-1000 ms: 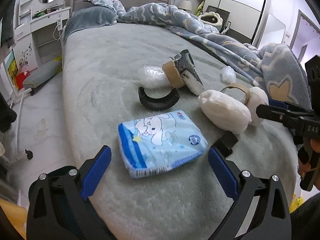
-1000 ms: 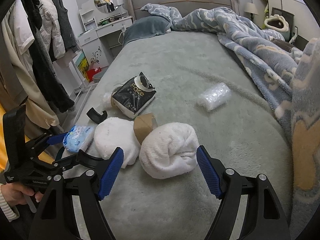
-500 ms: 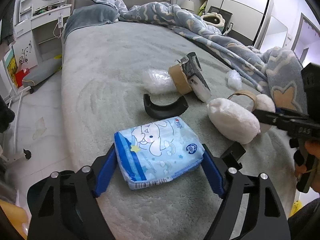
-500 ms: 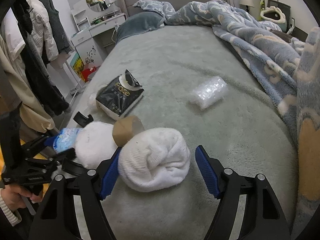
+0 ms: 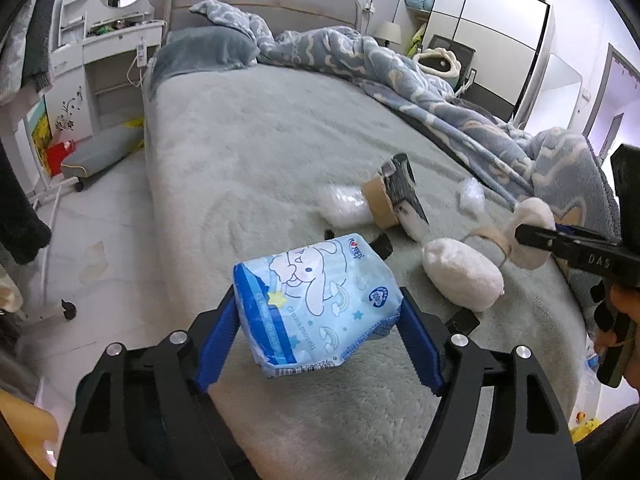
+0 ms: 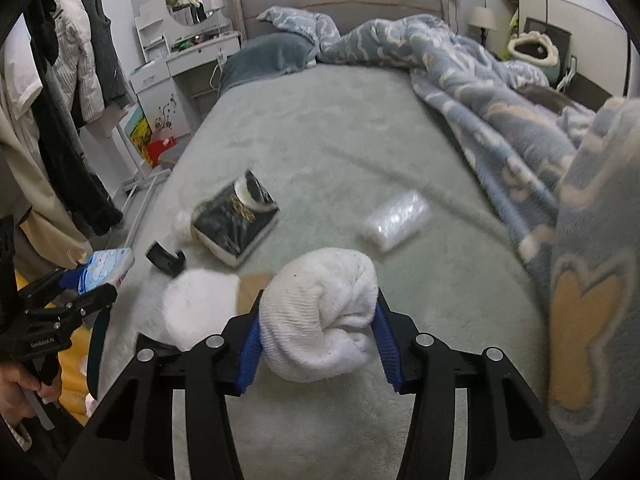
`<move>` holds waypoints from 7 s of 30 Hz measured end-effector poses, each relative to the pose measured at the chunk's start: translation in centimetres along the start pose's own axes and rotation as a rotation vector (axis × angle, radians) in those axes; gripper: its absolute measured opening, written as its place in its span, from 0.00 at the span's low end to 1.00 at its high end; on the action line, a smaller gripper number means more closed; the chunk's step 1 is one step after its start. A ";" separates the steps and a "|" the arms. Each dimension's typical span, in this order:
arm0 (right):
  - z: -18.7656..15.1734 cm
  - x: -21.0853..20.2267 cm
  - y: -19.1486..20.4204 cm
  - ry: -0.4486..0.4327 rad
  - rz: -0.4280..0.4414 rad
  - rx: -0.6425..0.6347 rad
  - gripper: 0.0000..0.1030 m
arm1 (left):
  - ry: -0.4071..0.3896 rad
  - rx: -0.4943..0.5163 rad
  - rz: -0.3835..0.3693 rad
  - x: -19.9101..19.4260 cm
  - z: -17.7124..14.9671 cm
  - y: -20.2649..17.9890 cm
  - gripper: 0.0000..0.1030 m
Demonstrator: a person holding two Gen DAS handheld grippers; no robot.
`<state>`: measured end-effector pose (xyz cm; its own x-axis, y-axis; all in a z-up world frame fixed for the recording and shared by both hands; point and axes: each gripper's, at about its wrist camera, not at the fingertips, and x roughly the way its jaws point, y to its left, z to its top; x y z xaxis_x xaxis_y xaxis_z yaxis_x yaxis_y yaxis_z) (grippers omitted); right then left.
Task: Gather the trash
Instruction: 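Carry the wipe pack and sock over the teal bin and release both, then move both tools back to the bed and close the right tool on the brown tape roll, then grasp the white fluffy ball with the left tool while the right tool holds the tape roll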
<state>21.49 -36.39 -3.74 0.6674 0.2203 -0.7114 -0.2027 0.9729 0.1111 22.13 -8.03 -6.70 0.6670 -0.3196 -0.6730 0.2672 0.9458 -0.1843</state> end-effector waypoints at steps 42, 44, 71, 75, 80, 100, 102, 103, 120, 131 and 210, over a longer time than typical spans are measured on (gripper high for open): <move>1.6 3.2 24.1 0.125 0.299 -0.158 0.49 | 0.494 -0.282 0.242 1.8 -12.4 18.4 0.75; 1.2 4.1 25.5 0.151 0.312 -0.168 0.49 | 0.525 -0.312 0.226 2.1 -13.0 19.2 0.76; -4.2 16.5 34.6 0.460 0.246 -0.277 0.49 | 0.324 -0.336 0.197 -6.5 -12.3 24.9 0.83; -5.7 18.1 35.4 0.509 0.221 -0.302 0.49 | 0.265 -0.288 0.209 -8.4 -11.5 24.1 0.82; -7.8 20.0 36.1 0.575 0.182 -0.336 0.49 | 0.187 -0.208 0.306 -9.9 -10.7 23.9 0.82; -7.8 19.1 37.4 0.527 0.182 -0.401 0.75 | -0.082 -0.091 0.243 -16.5 -5.4 21.4 0.80; -6.8 17.5 37.8 0.478 0.201 -0.415 0.75 | -0.100 -0.093 0.224 -16.9 -4.8 21.3 0.81; -6.1 16.5 38.0 0.445 0.206 -0.432 0.75 | -0.110 -0.099 0.216 -17.2 -4.7 21.2 0.83; 1.3 7.3 33.5 0.135 0.139 -0.462 0.81 | -0.213 -0.081 0.089 -16.9 -0.6 17.0 0.92; 3.9 2.9 24.3 0.027 0.022 -0.372 0.83 | -0.206 -0.052 0.024 -14.0 0.7 13.1 0.94; -1.2 1.2 -2.0 0.034 0.127 0.147 0.21 | 0.107 0.293 -0.294 6.9 1.5 -10.2 0.59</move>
<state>21.88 -38.18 -5.65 0.6182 0.3422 -0.7076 -0.1753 0.9376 0.3003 25.05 -19.94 -8.36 0.4608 -0.5512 -0.6956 0.6323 0.7538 -0.1785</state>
